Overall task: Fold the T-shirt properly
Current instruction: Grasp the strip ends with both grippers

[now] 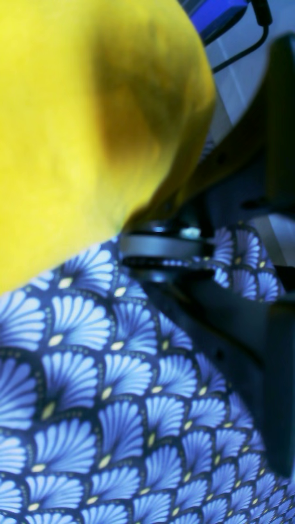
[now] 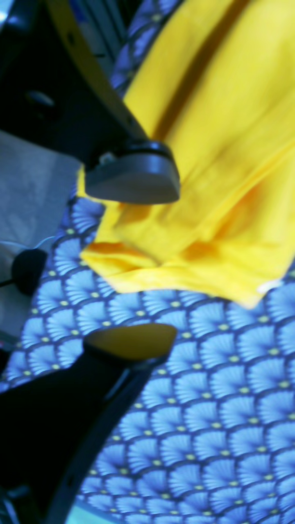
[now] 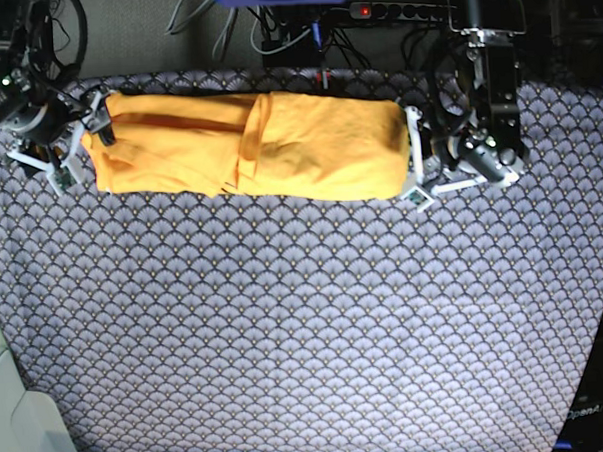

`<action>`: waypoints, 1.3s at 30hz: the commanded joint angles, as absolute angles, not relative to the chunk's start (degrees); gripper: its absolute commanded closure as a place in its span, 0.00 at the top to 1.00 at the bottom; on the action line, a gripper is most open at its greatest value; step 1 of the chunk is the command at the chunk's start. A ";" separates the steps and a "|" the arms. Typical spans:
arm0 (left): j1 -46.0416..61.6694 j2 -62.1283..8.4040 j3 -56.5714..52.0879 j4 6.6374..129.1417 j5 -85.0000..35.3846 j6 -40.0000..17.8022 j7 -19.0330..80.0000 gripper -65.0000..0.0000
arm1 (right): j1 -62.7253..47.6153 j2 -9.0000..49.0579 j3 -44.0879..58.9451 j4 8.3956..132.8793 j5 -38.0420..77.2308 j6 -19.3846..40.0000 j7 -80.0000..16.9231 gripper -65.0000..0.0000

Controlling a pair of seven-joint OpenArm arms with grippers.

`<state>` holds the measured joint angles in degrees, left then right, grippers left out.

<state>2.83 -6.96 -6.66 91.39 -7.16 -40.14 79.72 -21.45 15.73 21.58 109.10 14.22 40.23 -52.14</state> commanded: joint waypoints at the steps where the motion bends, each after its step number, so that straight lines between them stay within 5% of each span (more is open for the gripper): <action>1: 3.74 -6.73 -6.37 89.80 -5.93 -40.00 80.00 0.06 | -20.62 16.48 22.02 110.02 15.08 40.00 -52.88 0.71; 10: 3.91 -6.73 -6.37 89.80 -6.02 -40.00 80.00 0.06 | -16.66 15.78 22.20 109.76 22.81 40.00 -61.93 0.71; 39: 3.74 -6.73 -6.46 89.89 -6.02 -40.00 80.00 0.06 | -11.56 10.51 30.11 92.00 23.08 40.00 -61.85 0.71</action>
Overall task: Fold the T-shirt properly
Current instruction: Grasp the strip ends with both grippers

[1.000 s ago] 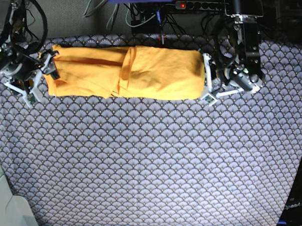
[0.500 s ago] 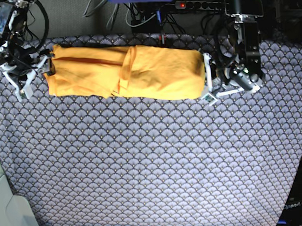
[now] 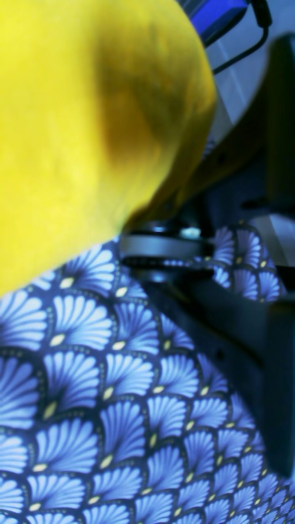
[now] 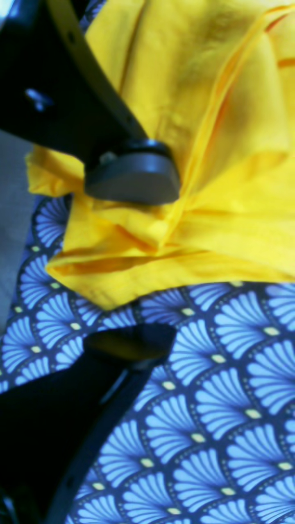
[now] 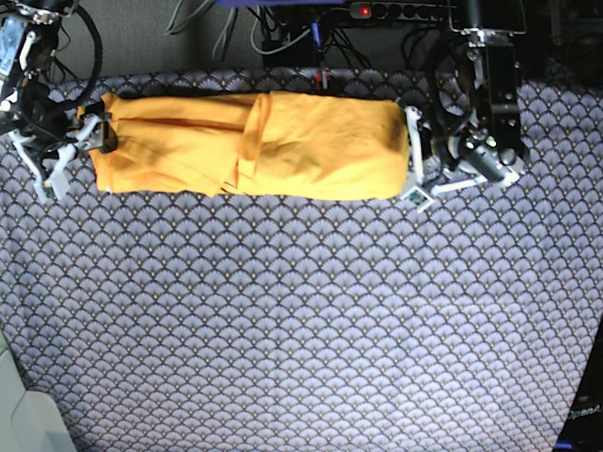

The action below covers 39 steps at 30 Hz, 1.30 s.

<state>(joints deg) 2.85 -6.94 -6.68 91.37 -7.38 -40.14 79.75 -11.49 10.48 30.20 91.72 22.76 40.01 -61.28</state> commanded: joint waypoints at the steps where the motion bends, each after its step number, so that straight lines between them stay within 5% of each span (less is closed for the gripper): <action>1: 3.74 -6.73 -6.46 89.89 -6.02 -40.00 80.00 0.06 | -11.56 10.15 30.02 92.09 23.16 40.00 -62.02 0.71; 22: 3.65 -6.73 -6.46 89.89 -6.02 -40.00 80.00 0.06 | -10.15 5.41 30.20 91.91 23.25 40.00 -67.03 0.69; 26: 3.65 -6.73 -6.46 89.89 -6.02 -40.00 80.00 0.06 | -10.15 5.41 30.20 91.74 23.25 40.00 -67.12 0.55; 34: 3.65 -6.73 -6.46 89.89 -6.02 -40.00 80.00 0.06 | -10.15 5.41 30.20 91.74 23.16 40.00 -67.21 0.00; 39: 3.65 -6.73 -6.55 89.89 -6.02 -40.00 80.00 0.06 | -10.51 5.58 29.85 92.09 23.25 40.00 -67.21 0.00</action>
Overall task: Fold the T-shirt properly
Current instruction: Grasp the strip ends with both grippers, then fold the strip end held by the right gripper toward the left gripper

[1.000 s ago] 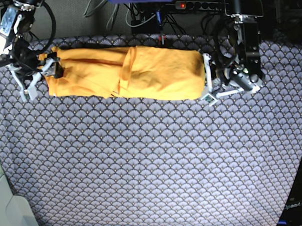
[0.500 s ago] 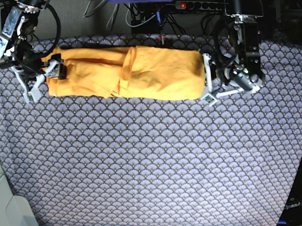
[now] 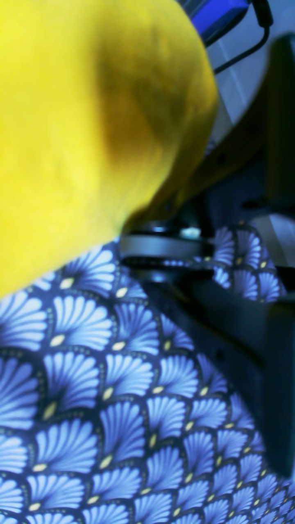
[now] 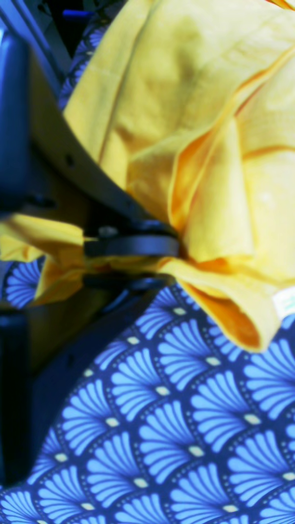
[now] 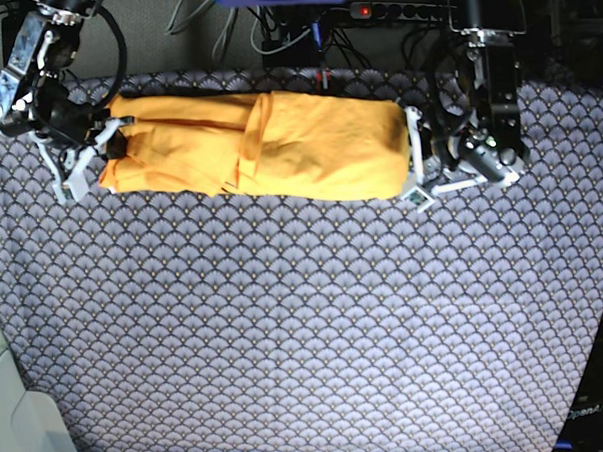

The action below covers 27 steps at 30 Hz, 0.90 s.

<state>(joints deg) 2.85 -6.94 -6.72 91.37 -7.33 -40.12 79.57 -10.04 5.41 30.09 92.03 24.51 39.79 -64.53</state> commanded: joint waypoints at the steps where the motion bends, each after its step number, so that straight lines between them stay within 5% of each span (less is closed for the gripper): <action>1: 3.65 -6.73 -6.55 89.89 -6.02 -40.00 80.00 0.06 | -10.51 5.58 29.93 92.18 23.25 40.00 -67.21 0.00; 14: 2.33 -6.99 -12.26 89.89 -6.55 -40.00 80.00 0.06 | -12.88 5.32 29.14 111.60 22.90 40.00 -67.21 0.00; 27: 1.63 -6.99 -13.05 89.19 -6.02 -40.00 80.00 0.06 | -13.85 3.30 19.30 113.01 22.99 40.00 -67.12 0.00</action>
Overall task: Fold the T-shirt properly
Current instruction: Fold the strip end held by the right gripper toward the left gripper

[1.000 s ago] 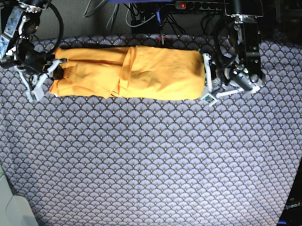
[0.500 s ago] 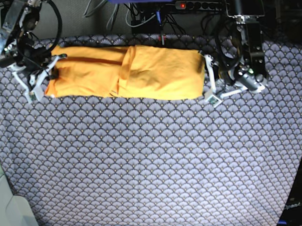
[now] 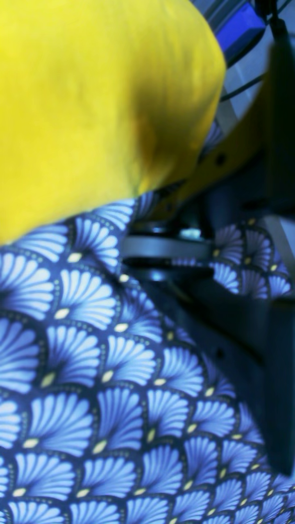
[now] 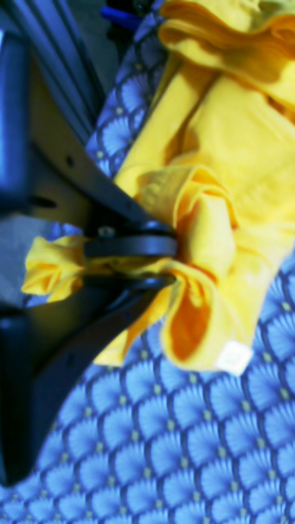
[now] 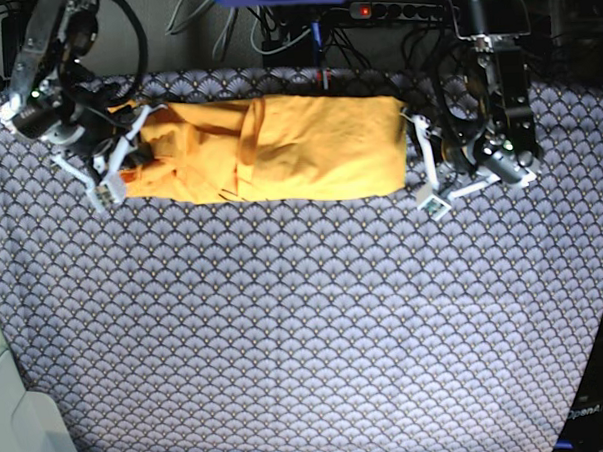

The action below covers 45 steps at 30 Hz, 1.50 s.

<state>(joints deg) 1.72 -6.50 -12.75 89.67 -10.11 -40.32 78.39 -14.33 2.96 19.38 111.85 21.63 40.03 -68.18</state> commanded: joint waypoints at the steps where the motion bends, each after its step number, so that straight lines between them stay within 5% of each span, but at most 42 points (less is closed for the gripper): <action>1: 1.63 -6.99 -13.05 89.19 -6.02 -40.00 80.00 0.06 | -13.76 2.86 18.42 113.36 22.99 40.00 -67.12 0.00; 21: 1.71 -7.16 -16.31 89.01 -5.85 -40.00 80.00 0.06 | -12.88 -2.24 -1.71 115.03 23.78 40.00 -64.57 0.00; 35: 1.71 -6.55 -17.45 89.01 -5.85 -40.00 80.00 0.06 | -11.65 -2.42 -4.53 115.03 33.80 40.00 -69.41 0.00; 39: 1.89 -6.55 -17.45 89.01 -5.85 -40.00 80.00 0.06 | -11.38 0.57 -4.35 115.03 36.62 40.00 -70.02 0.00; 45: 1.80 -6.55 -17.45 89.01 -5.85 -40.00 80.00 0.06 | -10.07 8.57 -0.75 115.03 56.04 40.00 -70.20 0.00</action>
